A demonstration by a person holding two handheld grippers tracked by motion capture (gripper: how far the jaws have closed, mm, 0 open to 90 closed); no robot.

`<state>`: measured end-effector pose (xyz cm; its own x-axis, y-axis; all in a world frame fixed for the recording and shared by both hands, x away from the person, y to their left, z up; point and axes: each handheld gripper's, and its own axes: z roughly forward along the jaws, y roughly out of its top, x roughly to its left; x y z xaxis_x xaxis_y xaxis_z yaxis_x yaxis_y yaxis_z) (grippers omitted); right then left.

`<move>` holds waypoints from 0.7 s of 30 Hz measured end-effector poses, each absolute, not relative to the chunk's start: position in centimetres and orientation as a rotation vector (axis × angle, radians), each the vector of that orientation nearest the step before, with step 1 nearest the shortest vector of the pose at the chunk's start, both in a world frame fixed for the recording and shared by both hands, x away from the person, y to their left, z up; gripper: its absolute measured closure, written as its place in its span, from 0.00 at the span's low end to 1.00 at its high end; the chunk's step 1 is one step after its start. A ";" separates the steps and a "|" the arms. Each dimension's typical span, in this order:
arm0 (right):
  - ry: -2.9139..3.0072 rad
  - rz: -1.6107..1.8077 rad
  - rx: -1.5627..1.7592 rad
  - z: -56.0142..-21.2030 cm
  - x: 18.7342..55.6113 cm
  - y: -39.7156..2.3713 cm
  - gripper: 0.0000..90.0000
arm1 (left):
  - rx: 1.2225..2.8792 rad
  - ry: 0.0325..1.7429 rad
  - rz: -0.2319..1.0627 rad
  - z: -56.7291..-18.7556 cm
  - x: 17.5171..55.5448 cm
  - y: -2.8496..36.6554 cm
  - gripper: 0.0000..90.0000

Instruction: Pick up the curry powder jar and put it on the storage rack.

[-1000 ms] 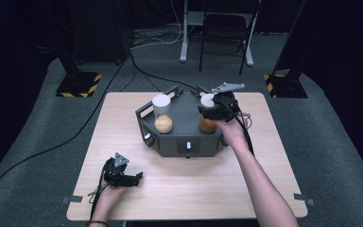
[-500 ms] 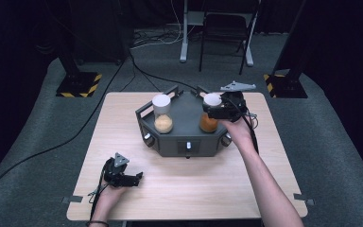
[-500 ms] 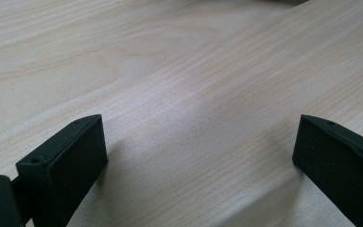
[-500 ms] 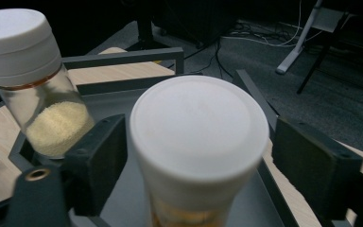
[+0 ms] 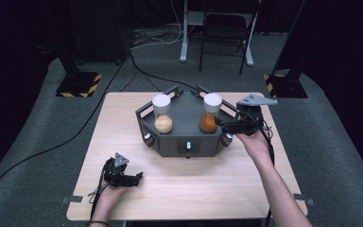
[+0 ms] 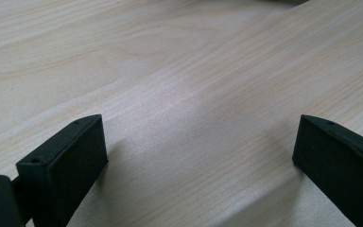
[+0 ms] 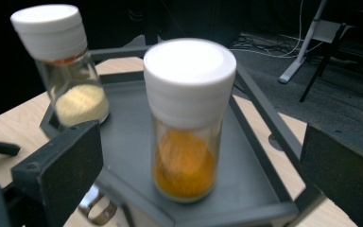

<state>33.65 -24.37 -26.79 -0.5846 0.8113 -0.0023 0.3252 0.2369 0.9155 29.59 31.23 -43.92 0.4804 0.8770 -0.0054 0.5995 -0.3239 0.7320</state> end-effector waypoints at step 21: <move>1.943 1.273 1.106 -33.3 27.8 -28.3 0.00 | 2.045 1.220 0.525 -43.9 29.5 31.2 0.04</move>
